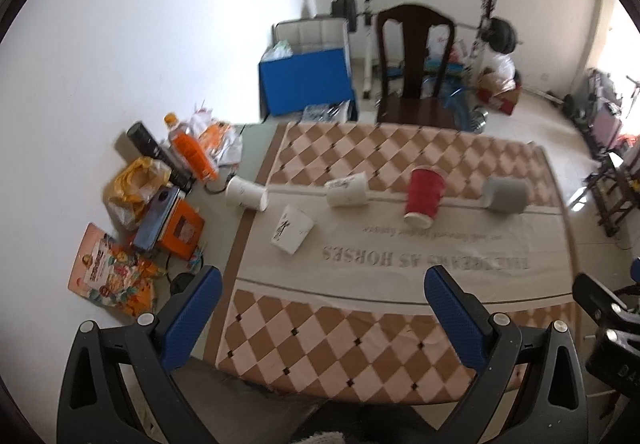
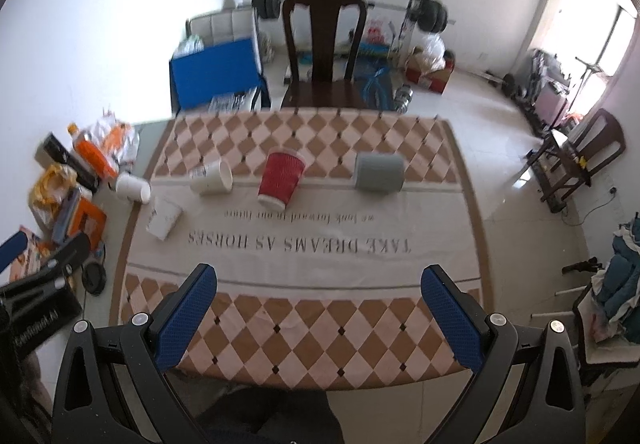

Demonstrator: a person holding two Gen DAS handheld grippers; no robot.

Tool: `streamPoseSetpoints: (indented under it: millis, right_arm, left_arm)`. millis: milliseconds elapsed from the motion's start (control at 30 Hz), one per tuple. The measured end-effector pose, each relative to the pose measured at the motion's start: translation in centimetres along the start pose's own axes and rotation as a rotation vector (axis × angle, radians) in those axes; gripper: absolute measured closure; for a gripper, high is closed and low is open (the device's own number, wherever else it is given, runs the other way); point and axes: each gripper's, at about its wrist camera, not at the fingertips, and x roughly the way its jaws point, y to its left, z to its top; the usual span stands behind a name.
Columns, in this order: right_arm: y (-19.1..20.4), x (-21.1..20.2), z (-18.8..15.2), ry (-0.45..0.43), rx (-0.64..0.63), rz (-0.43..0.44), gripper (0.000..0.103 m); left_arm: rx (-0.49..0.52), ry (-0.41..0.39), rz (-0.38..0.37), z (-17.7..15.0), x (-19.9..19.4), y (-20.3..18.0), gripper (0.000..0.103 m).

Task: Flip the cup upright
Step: 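Reach the left tool to the white calligraphy cup lying on its side and grasp it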

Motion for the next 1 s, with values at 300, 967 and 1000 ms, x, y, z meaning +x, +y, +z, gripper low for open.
streamPoseSetpoints:
  millis: [300,967,1000]
  right_arm:
    - [1.9,13.9,-1.6,0.206,-0.035,-0.025,0.000]
    - [16.7,35.7,-0.6,0.484,-0.116,-0.077,0.000]
    - [17.2,36.3,-0.3,0.488,-0.120,-0.080,0.000]
  left_arm:
    - [0.026,0.142,0.093,-2.4,11.3,2.6,0.000]
    - [0.149,0.358,0.049,0.2,30.4,9.8,0.009]
    - [0.158,0.364,0.041,0.5,31.1,9.9,0.011]
